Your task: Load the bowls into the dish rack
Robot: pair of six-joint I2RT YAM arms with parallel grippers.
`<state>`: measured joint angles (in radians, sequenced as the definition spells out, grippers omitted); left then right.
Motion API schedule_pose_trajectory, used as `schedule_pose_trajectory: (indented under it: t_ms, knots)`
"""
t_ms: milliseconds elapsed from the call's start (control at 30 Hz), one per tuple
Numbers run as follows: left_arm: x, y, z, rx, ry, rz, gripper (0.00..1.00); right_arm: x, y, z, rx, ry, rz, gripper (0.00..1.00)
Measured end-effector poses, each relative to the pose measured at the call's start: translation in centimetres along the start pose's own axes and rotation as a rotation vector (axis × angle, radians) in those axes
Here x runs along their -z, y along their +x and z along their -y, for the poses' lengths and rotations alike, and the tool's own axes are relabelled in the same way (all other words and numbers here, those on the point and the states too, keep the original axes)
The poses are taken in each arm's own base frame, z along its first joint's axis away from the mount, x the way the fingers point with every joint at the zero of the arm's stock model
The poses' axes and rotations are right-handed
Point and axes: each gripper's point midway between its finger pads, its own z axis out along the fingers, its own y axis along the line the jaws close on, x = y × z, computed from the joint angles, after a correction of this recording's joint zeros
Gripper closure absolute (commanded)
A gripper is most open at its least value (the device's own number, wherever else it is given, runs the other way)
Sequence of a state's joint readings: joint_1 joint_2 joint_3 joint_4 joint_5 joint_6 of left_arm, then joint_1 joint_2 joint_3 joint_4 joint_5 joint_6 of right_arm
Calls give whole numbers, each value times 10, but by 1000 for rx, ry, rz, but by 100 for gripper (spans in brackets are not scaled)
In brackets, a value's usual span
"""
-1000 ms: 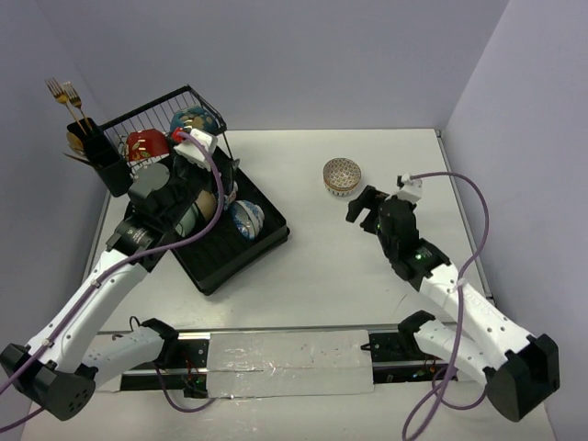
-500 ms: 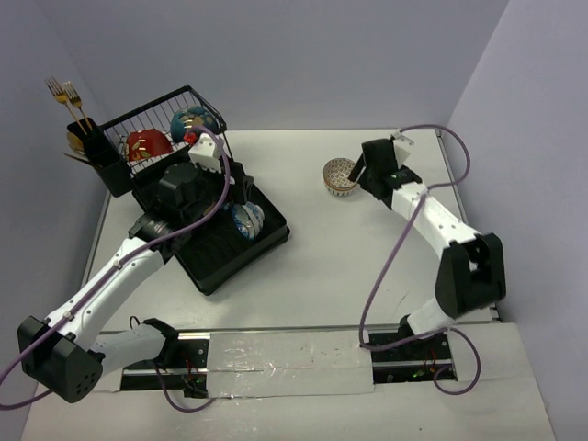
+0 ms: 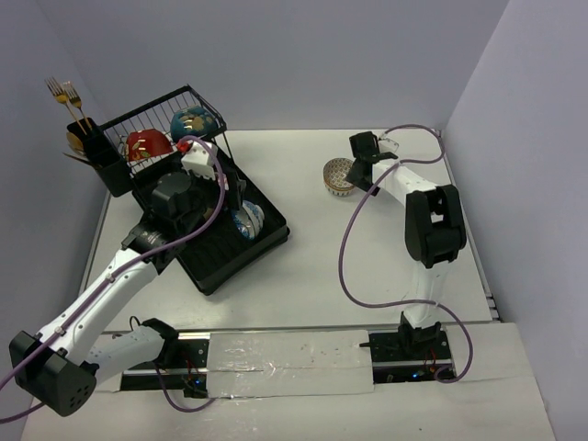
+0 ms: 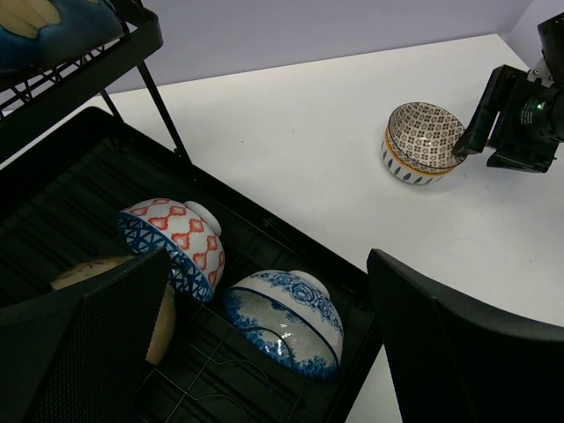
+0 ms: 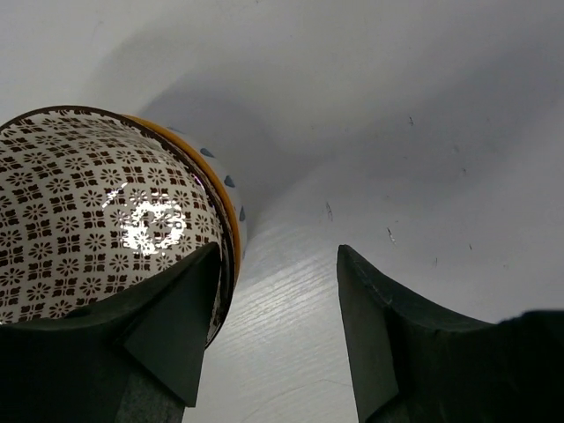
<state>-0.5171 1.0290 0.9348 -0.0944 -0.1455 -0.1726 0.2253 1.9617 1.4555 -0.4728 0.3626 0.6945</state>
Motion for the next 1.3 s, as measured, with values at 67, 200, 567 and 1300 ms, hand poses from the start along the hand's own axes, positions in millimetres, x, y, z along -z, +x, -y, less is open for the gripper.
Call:
schedule_pose_trajectory:
  t_ms: [67,200,567,1300]
  knots:
    - [0,1,1,-4,2,-3,1,-3,1,-2,0,-5,-7,39]
    - [0,1,3,-11,8,-4,1,-5,0,-8,-5,-21,-4,48]
    - [0,9,8,-55,28,-18,1,-7,-2,-15,-17,-57,6,78]
    - [-3,21,26,-101,87,-50,1,44,53,19,77,-86,-43,100]
